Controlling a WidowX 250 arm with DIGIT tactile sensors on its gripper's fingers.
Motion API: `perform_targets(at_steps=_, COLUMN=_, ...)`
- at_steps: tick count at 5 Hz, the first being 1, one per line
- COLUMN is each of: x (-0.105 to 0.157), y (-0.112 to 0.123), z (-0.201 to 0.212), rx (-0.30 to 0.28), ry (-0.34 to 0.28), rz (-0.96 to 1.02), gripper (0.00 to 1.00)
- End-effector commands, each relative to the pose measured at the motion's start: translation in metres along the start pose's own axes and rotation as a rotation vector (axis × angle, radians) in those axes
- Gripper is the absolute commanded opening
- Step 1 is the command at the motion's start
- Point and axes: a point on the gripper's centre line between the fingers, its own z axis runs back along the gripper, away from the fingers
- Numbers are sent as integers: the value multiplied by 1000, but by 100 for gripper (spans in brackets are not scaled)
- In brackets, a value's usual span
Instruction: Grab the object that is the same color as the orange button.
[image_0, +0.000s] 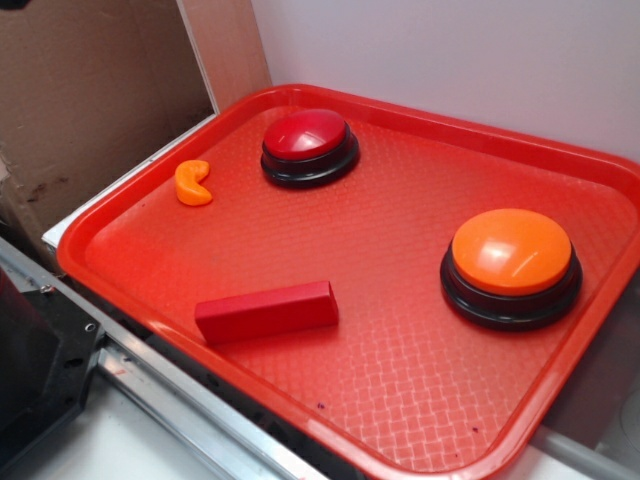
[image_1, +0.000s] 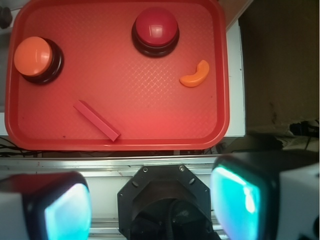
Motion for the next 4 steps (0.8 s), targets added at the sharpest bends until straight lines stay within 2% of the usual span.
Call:
perform_targets(at_steps=1, x=0, y=0, z=0, rx=0, ry=0, rz=0, gripper=100)
perform_targets(at_steps=2, x=8, y=4, z=-16, rx=-12, ry=-26, rz=133, gripper=100)
perform_targets(at_steps=3, x=19, y=14, z=-36, rx=-16, ry=-22, rz=264, gripper=100)
perform_targets(at_steps=4, x=24, y=33, z=-60, rx=-25, ry=-84, rz=512, gripper=100)
